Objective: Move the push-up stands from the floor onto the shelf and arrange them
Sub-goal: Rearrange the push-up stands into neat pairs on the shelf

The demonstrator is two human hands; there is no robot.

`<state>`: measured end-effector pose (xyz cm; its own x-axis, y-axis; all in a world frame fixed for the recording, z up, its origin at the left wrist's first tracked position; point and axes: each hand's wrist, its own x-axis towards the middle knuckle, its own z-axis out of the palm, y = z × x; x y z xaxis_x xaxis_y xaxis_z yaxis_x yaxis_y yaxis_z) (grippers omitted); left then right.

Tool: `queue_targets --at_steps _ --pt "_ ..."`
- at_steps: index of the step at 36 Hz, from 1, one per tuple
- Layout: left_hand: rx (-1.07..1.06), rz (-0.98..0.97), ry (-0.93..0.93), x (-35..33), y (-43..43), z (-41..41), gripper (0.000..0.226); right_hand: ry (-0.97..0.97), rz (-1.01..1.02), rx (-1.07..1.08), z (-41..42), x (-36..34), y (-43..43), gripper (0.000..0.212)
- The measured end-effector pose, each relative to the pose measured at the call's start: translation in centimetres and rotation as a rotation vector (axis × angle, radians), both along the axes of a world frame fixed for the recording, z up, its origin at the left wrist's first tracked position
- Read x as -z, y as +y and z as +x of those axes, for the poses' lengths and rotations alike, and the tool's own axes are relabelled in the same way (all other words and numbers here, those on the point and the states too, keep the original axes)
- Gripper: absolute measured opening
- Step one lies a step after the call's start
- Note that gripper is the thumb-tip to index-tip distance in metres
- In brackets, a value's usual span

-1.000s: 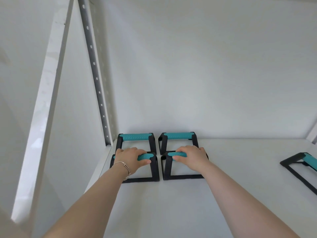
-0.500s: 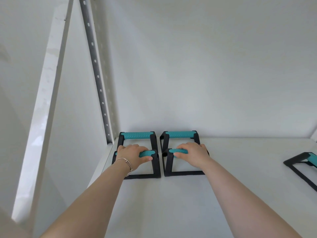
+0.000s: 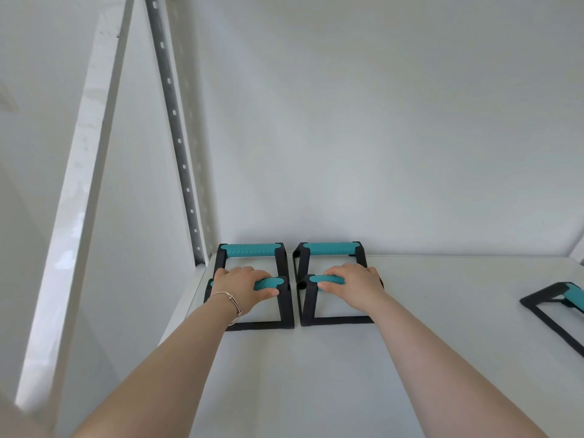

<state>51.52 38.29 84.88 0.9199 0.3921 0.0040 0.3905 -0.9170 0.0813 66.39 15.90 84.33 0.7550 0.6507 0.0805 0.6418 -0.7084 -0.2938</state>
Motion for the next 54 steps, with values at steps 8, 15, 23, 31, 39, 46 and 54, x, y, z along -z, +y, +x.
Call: queue_targets --at_steps 8,15,23,31,39,46,54 --pt "-0.007 -0.015 0.001 0.0 0.0 0.0 0.053 0.011 0.023 0.008 -0.1 -0.1 0.0 0.039" --pt "-0.020 -0.032 -0.009 0.0 0.0 0.0 0.053 0.002 0.023 0.007 -0.2 -0.2 -0.1 0.040" --pt "-0.042 -0.026 -0.023 0.1 -0.1 0.0 0.053 0.009 0.029 0.016 -0.3 -0.4 0.0 0.041" --pt "-0.030 -0.023 -0.022 0.1 -0.1 0.0 0.054 0.007 0.016 0.012 -0.3 -0.3 0.0 0.042" --pt "-0.014 -0.033 -0.012 0.0 0.1 0.2 0.053 0.017 0.010 0.009 -0.4 -0.3 -0.1 0.043" --pt "-0.020 -0.034 -0.016 0.3 0.3 0.2 0.055 0.026 0.005 0.012 -0.5 -0.5 -0.1 0.042" --pt "-0.026 -0.032 -0.017 0.4 0.3 0.2 0.057 0.069 0.016 0.023 -0.7 -1.0 -0.2 0.039"
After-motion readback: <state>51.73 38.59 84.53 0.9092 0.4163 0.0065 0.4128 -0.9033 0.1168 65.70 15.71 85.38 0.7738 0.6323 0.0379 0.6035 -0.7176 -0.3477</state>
